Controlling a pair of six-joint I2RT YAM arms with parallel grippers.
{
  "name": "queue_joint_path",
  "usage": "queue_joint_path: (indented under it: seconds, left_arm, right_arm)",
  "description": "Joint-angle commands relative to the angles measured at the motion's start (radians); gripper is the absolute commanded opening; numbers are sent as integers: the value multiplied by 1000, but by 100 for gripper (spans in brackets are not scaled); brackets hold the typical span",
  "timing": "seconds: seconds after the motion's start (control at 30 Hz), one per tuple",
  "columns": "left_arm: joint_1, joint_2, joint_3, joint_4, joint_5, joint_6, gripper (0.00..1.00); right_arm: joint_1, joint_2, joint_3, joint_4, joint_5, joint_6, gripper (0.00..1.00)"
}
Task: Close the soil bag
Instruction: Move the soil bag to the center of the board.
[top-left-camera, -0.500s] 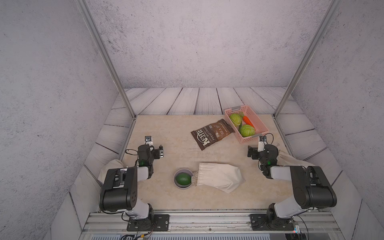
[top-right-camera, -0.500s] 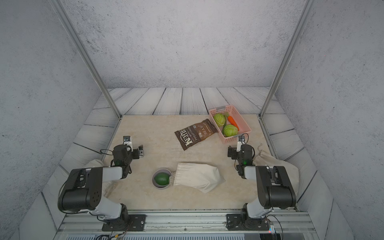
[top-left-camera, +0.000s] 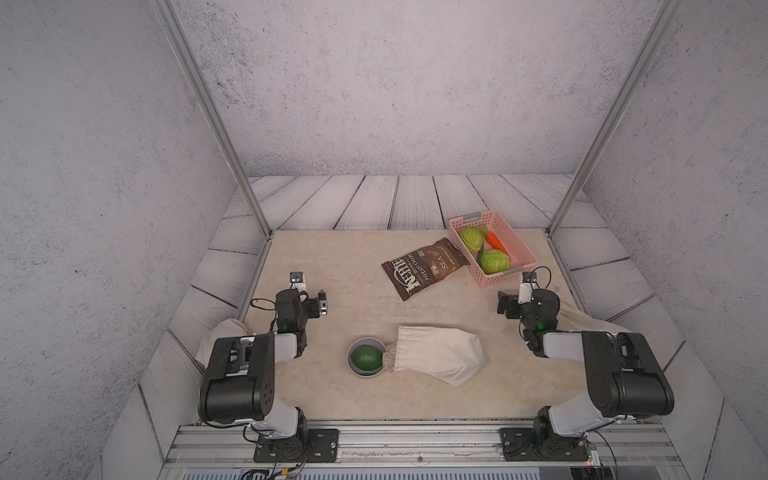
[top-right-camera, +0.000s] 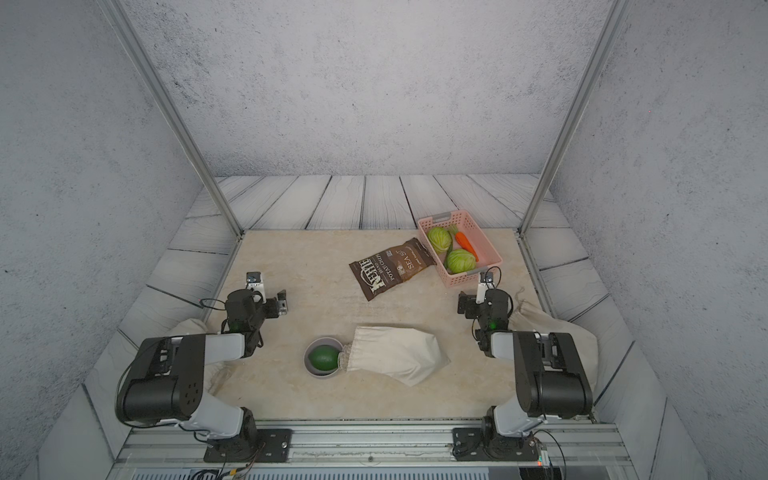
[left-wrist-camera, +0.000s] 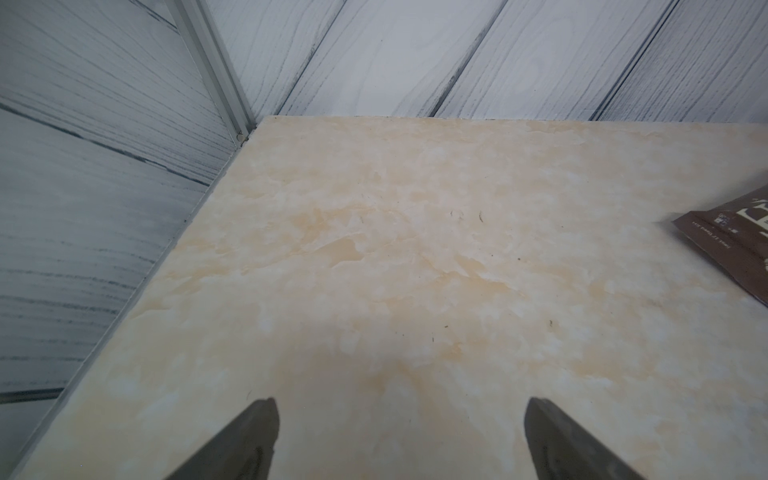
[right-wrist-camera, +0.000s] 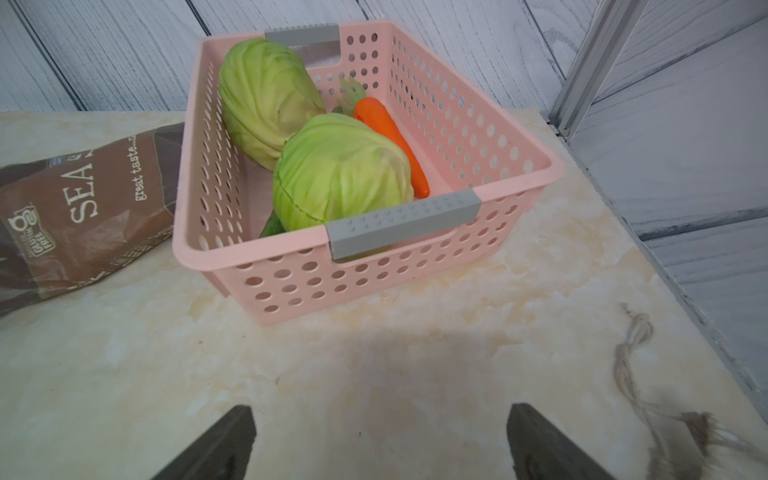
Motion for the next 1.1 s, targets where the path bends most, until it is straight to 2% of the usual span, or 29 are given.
queue_joint_path:
  seconds: [0.0,0.2,0.3,0.37,0.4,0.47,0.53,0.63,0.67,0.77,0.93,1.07]
  left_arm:
    - [0,0,11,20,20,13,98]
    - [-5,-77,11,-42,9,10,98]
    - [-30,-208,60,-255,-76,-21,98]
    - [-39,-277,118,-369,-129,-118,98]
    - [-41,-303,137,-392,-122,-164,99]
    - [-57,-346,207,-494,-139,-265,99]
    - [-88,-362,300,-694,-239,-351,98]
    - [-141,-357,431,-1018,-458,-522,98]
    - [-143,-354,444,-1093,-478,-572,99]
    - [-118,-353,467,-1263,-488,-652,98]
    - [-48,-344,473,-1458,-544,-712,98]
    - [102,-344,423,-1536,-533,-776,98]
  right_arm:
    - [-1,-4,10,-1,-14,8,99]
    - [1,-24,-1,21,-37,-6,99]
    - [5,-111,14,-73,-29,-3,99]
    - [7,-176,84,-254,-7,17,99]
    - [8,-195,121,-345,1,44,99]
    - [17,-226,191,-463,-36,86,99]
    - [49,-249,244,-540,-35,100,99]
    - [112,-267,307,-642,-39,119,99]
    - [135,-270,319,-659,-53,128,99]
    - [213,-271,345,-686,-100,143,99]
    - [330,-236,403,-775,-139,119,99]
    - [357,-224,407,-783,-169,123,99]
